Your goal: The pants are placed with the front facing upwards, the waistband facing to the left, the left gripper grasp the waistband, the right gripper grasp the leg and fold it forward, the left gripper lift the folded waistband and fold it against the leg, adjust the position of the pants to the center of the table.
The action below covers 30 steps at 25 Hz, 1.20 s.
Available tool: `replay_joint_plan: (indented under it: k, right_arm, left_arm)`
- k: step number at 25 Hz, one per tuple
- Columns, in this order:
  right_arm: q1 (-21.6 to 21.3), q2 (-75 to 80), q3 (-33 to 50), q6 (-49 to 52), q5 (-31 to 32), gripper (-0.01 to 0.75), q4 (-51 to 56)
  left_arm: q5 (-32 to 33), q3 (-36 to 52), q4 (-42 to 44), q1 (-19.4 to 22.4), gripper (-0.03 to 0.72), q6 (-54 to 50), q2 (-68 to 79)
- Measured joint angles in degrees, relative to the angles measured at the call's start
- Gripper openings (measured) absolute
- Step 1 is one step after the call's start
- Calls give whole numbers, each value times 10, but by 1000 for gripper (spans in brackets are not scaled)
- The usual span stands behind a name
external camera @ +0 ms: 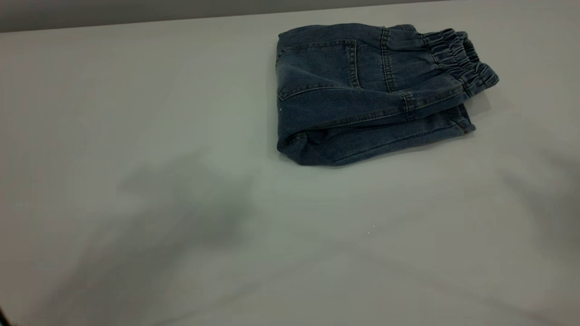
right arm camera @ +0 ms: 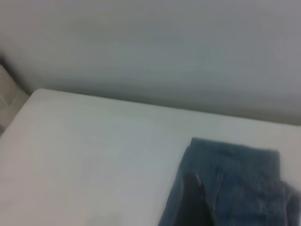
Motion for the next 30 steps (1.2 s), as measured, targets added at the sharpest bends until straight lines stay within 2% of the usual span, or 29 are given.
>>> replay_joint_plan:
  k: [5, 12, 30]
  right_arm:
    - [0, -150, 130, 1, 0, 440, -31]
    - [0, -333, 267, 3, 1, 440, -43]
    - [0, -598, 513, -1, -2, 440, -116]
  left_arm:
    - [-1, 114, -1, 0, 580, -8, -106]
    - [-1, 247, -1, 0, 580, -7, -232]
    - [0, 569, -5, 0, 580, -32, -545]
